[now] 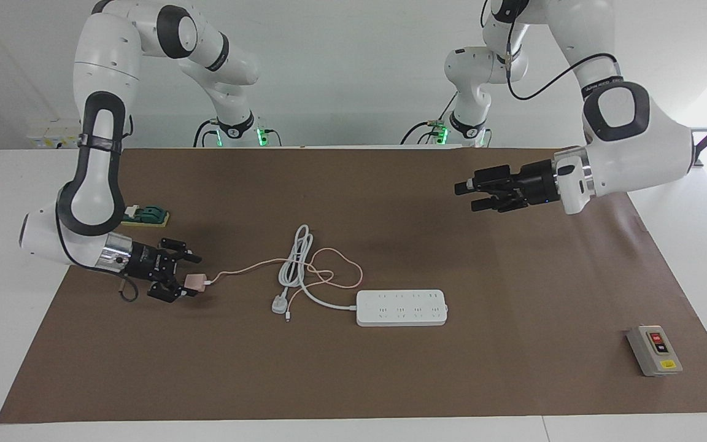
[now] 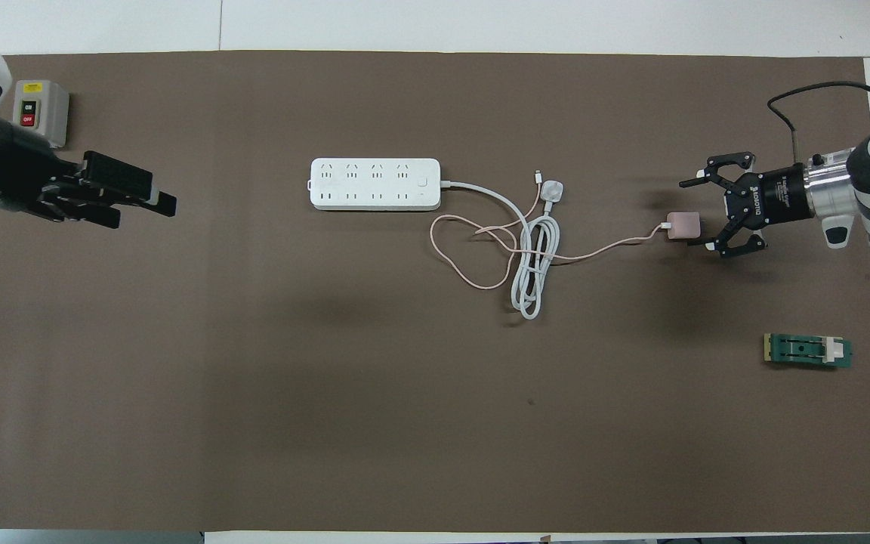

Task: Plug charger into power strip
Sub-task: 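Reach the right gripper to the charger while the left gripper approaches the strip, then grasp the pink charger with the right gripper while the left gripper holds the strip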

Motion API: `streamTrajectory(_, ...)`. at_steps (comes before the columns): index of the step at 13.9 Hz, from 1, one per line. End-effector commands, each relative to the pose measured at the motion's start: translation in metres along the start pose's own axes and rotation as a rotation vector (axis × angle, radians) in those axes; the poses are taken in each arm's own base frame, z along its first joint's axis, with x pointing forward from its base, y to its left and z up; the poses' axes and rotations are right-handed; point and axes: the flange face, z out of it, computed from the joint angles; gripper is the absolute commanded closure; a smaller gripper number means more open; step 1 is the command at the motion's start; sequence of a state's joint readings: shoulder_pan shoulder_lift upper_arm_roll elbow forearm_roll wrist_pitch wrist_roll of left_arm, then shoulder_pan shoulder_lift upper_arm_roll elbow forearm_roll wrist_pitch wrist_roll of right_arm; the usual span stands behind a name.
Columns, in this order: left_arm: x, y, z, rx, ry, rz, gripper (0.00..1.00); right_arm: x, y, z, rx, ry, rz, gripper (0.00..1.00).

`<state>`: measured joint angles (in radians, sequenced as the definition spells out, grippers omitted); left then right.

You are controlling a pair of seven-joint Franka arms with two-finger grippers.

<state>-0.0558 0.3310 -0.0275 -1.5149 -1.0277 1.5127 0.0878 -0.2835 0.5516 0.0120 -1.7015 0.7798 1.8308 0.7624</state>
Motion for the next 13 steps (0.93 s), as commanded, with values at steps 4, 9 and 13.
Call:
streamTrajectory(4,0.028,-0.061,0.046,-0.338,-0.025,0.094,0.0,0.03,0.005,0.003,0.041,-0.004,-0.025,0.0)
streamTrajectory(9,0.01,-0.133,0.104,-0.518,0.066,0.155,0.0,0.042,0.008,0.008,0.053,0.01,-0.034,0.02)
streamTrajectory(13,-0.029,-0.142,0.124,-0.476,0.169,0.161,0.01,0.049,0.01,0.015,0.046,0.005,-0.059,0.67)
